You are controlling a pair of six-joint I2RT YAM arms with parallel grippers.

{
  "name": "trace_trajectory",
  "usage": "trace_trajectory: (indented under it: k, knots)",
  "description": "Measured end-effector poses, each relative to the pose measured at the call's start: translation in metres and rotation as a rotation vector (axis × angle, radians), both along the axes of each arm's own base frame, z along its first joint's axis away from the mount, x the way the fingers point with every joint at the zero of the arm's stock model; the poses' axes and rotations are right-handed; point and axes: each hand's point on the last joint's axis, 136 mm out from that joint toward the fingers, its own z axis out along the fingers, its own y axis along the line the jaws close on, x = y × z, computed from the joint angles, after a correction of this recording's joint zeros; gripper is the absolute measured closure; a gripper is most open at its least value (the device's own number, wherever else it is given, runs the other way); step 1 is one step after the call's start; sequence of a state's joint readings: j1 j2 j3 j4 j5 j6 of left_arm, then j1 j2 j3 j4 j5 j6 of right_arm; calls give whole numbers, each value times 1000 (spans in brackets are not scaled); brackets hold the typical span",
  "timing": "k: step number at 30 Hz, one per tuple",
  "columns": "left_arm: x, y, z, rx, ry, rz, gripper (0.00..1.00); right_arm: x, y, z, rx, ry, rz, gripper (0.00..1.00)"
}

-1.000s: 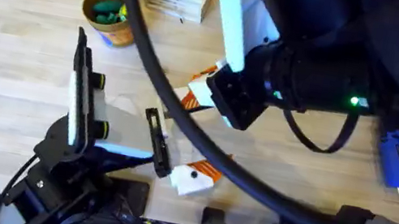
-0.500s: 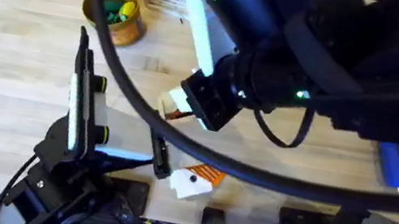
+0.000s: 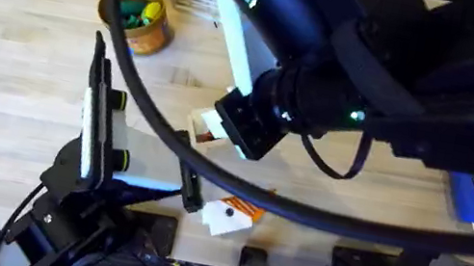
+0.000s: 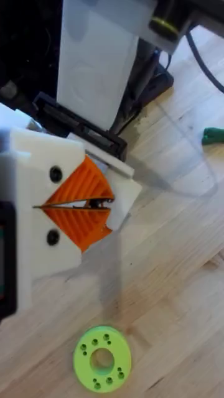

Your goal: Pick up the gripper from the table and insert it into the empty holder that is missing its gripper. Then pick up a screw, insert it into the mounting hole, and use the screwdriver to tighten it. Finally, clean up the table by picking up the vegetable and placing it into the bucket.

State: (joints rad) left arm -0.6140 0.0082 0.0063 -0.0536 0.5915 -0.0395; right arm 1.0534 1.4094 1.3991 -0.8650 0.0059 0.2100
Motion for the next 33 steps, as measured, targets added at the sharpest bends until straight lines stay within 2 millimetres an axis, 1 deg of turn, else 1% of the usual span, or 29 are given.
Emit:
trace_trajectory:
  k: [4, 8, 11, 15, 18, 21, 24, 33]
  knots:
    - [0, 0, 0, 1, -2, 0, 14, 0, 1, -1, -1, 1, 0, 997]
    - [0, 0, 0, 1, 2, 1, 14, 2, 4, -11, -24, 14, 0, 997]
    - [2, 0, -2, 1, 17, 9, 14, 4, 6, -14, -30, 17, 0, 998]
    - [2, 1, -2, -1, 19, 10, 13, 5, 8, -13, -23, 13, 0, 998]
    - [1, 0, -1, -1, 16, 3, 14, 8, 14, -10, 0, -1, 0, 998]
    - [0, 0, -1, 1, 11, 1, 15, 9, 16, -12, 0, 0, 0, 998]
    - [0, 0, -1, 2, 11, 0, 15, 10, 17, -15, -8, 4, 0, 998]
    - [-1, -1, -1, 1, 12, -7, 15, 8, 15, -17, -18, 10, 0, 998]
